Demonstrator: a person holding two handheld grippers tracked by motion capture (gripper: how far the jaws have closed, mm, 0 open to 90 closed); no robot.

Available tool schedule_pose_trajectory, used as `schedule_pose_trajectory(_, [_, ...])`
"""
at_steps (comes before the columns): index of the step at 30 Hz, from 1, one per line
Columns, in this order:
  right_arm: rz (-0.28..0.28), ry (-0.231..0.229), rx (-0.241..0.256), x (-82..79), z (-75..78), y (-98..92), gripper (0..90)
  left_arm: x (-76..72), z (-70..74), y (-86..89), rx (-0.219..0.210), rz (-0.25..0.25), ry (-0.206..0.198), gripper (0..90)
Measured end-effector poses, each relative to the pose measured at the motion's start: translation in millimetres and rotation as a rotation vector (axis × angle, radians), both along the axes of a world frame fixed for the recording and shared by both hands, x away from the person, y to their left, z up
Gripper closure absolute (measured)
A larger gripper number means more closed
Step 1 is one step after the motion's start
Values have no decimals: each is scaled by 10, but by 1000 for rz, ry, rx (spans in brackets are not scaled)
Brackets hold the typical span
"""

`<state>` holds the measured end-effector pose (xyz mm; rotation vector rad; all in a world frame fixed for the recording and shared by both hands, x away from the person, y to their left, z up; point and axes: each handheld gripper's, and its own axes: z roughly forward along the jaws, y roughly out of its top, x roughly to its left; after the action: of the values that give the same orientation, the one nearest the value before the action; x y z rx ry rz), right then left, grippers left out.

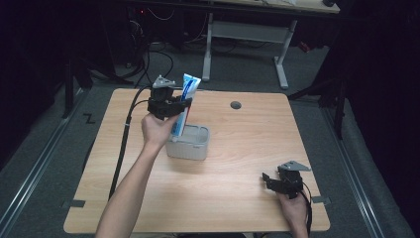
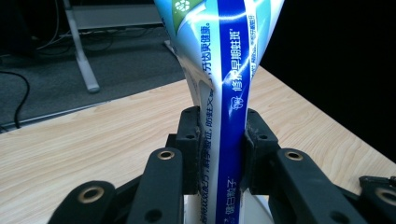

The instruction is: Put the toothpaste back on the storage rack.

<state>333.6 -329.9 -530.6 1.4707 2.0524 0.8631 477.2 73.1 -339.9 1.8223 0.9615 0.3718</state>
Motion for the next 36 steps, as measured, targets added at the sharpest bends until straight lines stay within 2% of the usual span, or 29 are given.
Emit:
schedule_pose_trajectory(8, [2,-1,0,1,0,0,289,111,-94,-124,7,-1,-2,727])
schedule_pose_trajectory(12, [3,0,1,1,0,1,288,138,-125,-147,-1,0,-2,725])
schedule_pose_trajectory(18, [3,1,0,0,0,2,288,190,-201,-172,11,7,-2,722])
schedule_pose_trajectory(24, [2,0,0,0,0,3,288,200,-253,-191,31,1,2,720])
schedule_pose_trajectory(28, [2,0,1,0,0,3,288,195,-284,-192,23,-2,2,718])
schedule_pose_trajectory(36, [2,0,0,0,0,3,288,189,-359,-150,36,9,20,714])
